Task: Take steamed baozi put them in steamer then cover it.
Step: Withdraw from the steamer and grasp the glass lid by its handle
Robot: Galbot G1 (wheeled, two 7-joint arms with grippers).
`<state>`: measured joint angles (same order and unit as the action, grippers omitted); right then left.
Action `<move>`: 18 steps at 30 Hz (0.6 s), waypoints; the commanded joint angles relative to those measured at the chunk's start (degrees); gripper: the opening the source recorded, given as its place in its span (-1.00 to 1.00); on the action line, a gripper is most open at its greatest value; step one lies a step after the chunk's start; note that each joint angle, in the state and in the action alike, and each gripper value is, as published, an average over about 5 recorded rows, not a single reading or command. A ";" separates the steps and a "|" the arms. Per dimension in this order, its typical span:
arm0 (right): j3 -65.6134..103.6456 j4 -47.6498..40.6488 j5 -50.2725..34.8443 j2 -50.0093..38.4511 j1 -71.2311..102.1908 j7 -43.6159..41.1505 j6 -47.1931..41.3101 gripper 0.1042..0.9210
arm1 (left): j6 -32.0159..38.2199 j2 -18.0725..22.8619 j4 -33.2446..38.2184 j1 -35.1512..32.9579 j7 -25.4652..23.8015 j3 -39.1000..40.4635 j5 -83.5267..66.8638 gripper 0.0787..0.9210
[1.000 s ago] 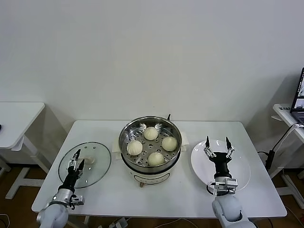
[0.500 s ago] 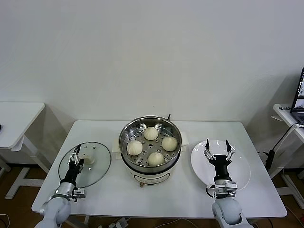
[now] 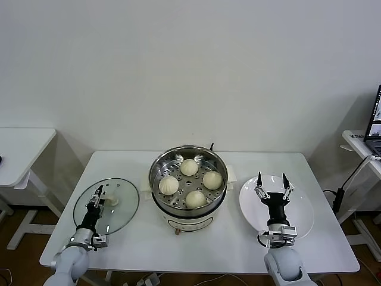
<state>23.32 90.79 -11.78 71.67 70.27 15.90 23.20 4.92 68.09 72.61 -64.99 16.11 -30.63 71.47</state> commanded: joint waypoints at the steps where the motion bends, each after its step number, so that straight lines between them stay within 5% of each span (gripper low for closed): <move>1: 0.01 0.85 0.24 0.12 0.22 0.05 0.00 0.76 | 0.19 0.09 -0.56 0.44 -1.02 0.19 -1.12 -0.11; 11: 0.18 1.29 0.45 0.42 0.39 -0.04 0.15 0.76 | 1.04 -0.33 2.70 -0.79 -1.17 0.00 -4.63 -0.72; 18: 0.24 1.36 0.55 0.35 0.37 -0.07 0.15 0.76 | -3.37 -1.26 20.76 -6.07 -3.39 -2.18 -11.15 -0.74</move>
<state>23.50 92.00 -11.32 72.04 70.69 15.86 23.32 5.31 67.46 75.88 -66.39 14.75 -31.14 67.37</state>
